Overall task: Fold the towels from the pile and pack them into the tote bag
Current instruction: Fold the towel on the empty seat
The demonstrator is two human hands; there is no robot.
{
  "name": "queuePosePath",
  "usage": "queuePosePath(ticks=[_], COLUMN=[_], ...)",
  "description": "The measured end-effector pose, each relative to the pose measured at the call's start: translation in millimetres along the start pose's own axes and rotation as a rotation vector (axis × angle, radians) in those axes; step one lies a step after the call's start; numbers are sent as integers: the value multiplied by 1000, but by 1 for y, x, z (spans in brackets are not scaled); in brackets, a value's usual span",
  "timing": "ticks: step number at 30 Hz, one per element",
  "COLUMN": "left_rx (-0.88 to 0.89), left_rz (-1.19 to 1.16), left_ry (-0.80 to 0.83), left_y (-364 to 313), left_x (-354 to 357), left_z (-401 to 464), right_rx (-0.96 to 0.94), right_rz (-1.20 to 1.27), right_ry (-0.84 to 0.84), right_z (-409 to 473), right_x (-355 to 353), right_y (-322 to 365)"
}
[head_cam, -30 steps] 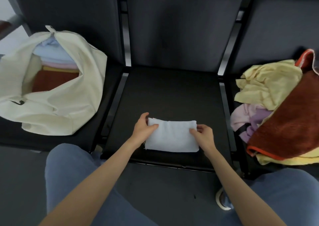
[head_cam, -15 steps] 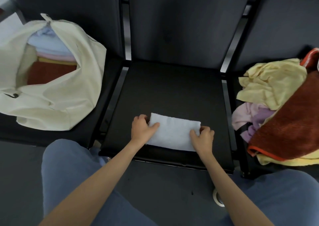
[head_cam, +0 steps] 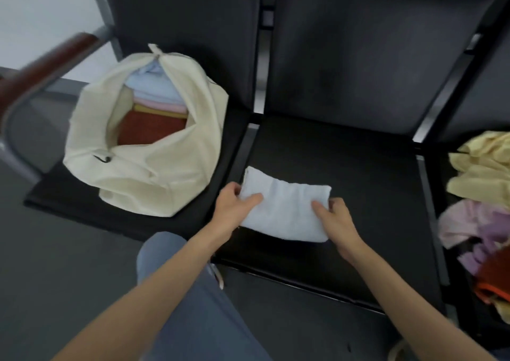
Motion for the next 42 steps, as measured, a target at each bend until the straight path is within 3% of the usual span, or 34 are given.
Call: queuePosePath(ticks=[4,7,11,14,17,23,27,33,37,42], left_rx=[-11,67,225,304,289,230,196,129,189,323], left_rz=[-133,-97,83,193,296,666,706,763,778,692], left_ry=[-61,-99,-303,-437,-486,-414,-392,-393,-342,-282], left_y=[-30,-58,-87,-91,-74,-35,-23,-17,-41,-93], left_x=[-106,-183,-262,-296,-316,-317,-298,-288,-277,-244], left_z=[26,46,85,128,176,233,250,248,220,169], right_rx=[6,-119,-309,-330,-275,-183,-33,-46,-277,-622], right_rz=[196,200,114,68,5,-111,-92,-147,-364,-721], right_ry=[269,377,341,353,392,309,316,363,433,326], right_z=[12,20,44,71,102,146,160,150,120,85], right_x=[67,123,200,254,303,350,358,354,318,224], right_y=[68,122,182,215,232,217,200,202,227,242])
Point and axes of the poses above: each hand's wrist, its own z-axis towards the middle knuckle, its own x-axis out of the palm, y = z × x, the point moved 3 cm from there along z, towards the middle knuckle, and after that the axes turned 2 degrees about z, right-handed, at the moved point
